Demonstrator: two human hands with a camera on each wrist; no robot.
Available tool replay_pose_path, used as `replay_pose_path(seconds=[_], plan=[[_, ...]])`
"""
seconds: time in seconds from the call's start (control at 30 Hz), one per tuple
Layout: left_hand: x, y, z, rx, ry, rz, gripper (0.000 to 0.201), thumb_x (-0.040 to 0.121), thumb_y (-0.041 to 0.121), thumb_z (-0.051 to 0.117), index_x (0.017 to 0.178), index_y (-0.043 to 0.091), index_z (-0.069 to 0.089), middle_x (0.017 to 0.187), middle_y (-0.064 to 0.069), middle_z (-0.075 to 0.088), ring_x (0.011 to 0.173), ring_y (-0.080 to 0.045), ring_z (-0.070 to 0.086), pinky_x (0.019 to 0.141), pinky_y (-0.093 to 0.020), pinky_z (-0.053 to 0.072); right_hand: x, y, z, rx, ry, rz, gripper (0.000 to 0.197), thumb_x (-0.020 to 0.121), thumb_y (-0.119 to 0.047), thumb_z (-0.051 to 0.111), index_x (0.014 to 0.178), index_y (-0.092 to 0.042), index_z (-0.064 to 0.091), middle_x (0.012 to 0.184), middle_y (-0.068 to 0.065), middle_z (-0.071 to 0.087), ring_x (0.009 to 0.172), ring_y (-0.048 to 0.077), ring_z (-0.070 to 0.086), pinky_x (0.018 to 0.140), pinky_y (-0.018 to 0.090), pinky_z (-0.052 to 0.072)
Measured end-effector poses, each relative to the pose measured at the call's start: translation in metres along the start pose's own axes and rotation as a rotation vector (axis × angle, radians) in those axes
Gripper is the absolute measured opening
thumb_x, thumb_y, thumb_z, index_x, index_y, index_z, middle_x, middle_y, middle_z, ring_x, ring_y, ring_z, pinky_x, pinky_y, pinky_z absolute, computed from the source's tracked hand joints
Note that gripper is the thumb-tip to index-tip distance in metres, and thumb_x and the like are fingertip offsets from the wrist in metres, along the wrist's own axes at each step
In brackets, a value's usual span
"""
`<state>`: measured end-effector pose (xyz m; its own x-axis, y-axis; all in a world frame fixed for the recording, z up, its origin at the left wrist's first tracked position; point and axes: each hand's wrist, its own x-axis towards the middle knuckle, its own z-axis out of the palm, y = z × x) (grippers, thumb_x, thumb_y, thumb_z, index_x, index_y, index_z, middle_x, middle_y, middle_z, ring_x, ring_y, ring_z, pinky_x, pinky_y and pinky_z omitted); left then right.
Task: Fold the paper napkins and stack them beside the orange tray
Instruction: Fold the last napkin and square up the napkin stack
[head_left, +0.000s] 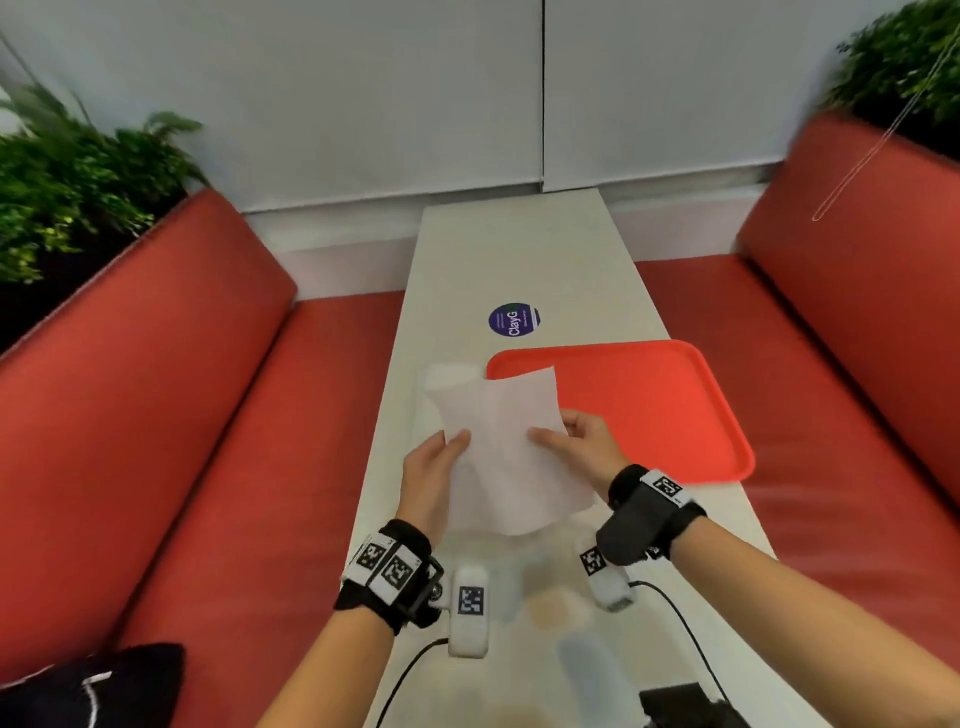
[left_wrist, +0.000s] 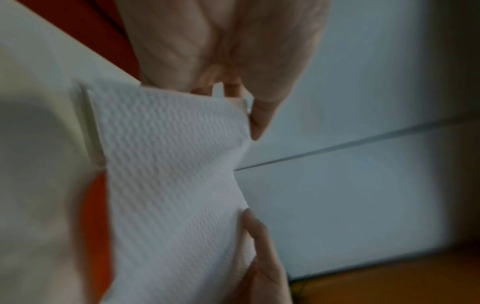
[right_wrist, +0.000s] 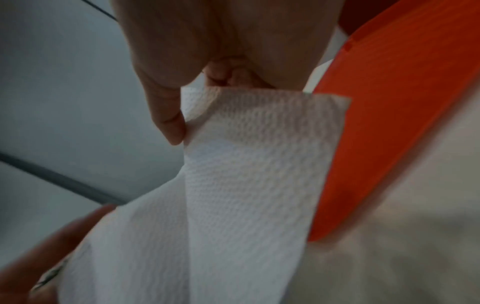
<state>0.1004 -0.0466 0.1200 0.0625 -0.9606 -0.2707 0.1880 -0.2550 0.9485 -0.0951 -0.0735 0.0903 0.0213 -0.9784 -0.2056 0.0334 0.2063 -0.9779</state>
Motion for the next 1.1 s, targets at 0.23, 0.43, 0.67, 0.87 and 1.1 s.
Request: replay_pose_path(seconds=[0.23, 0.43, 0.67, 0.87, 1.1], plan=[[0.006, 0.018, -0.024, -0.081, -0.204, -0.077, 0.054, 0.088, 0.063, 0.044, 0.090, 0.016, 0.071, 0.104, 0.004, 0.071, 0.090, -0.014, 0.066, 0.066, -0.033, 0.054, 0.010, -0.022, 0.047, 0.089, -0.151, -0.050, 0.014, 0.090, -0.011, 0.066, 0.103, -0.006, 0.068, 0.099, 0.012, 0.073, 0.083, 0.020, 0.070, 0.074, 0.034, 0.058], [0.019, 0.006, -0.041, -0.075, -0.181, 0.050, 0.029, 0.090, 0.003, 0.062, 0.116, 0.015, 0.068, 0.119, -0.005, 0.068, 0.102, -0.021, 0.065, 0.076, -0.034, 0.055, 0.022, -0.006, 0.059, 0.087, -0.110, -0.044, 0.014, 0.090, -0.008, 0.065, 0.102, -0.003, 0.069, 0.095, 0.011, 0.074, 0.077, 0.017, 0.069, 0.066, 0.028, 0.055], [0.066, -0.017, -0.059, 0.240, -0.061, 0.010, 0.049, 0.079, -0.011, 0.070, 0.120, 0.015, 0.066, 0.126, -0.007, 0.063, 0.076, -0.016, 0.070, 0.071, -0.029, 0.058, 0.053, 0.016, 0.065, 0.130, 0.018, 0.190, 0.036, 0.092, -0.042, 0.060, 0.113, -0.012, 0.063, 0.095, 0.006, 0.073, 0.077, 0.020, 0.069, 0.066, 0.028, 0.052], [0.132, -0.029, -0.066, 0.476, -0.098, 0.037, 0.060, 0.074, 0.000, 0.079, 0.126, 0.028, 0.063, 0.106, 0.003, 0.067, 0.069, -0.016, 0.064, 0.082, -0.027, 0.057, 0.104, 0.033, 0.071, -0.137, 0.042, 0.011, 0.061, 0.075, 0.012, 0.067, 0.125, -0.021, 0.053, 0.100, 0.003, 0.069, 0.084, 0.020, 0.067, 0.070, 0.034, 0.059], [0.213, -0.022, -0.070, 0.685, -0.099, 0.245, 0.059, 0.075, -0.001, 0.073, 0.128, 0.025, 0.062, 0.131, 0.020, 0.054, 0.063, -0.009, 0.050, 0.070, -0.014, 0.050, 0.179, 0.050, 0.090, -0.324, 0.071, -0.054, 0.050, 0.074, -0.011, 0.070, 0.122, -0.022, 0.066, 0.124, 0.001, 0.064, 0.105, 0.021, 0.065, 0.090, 0.042, 0.055]])
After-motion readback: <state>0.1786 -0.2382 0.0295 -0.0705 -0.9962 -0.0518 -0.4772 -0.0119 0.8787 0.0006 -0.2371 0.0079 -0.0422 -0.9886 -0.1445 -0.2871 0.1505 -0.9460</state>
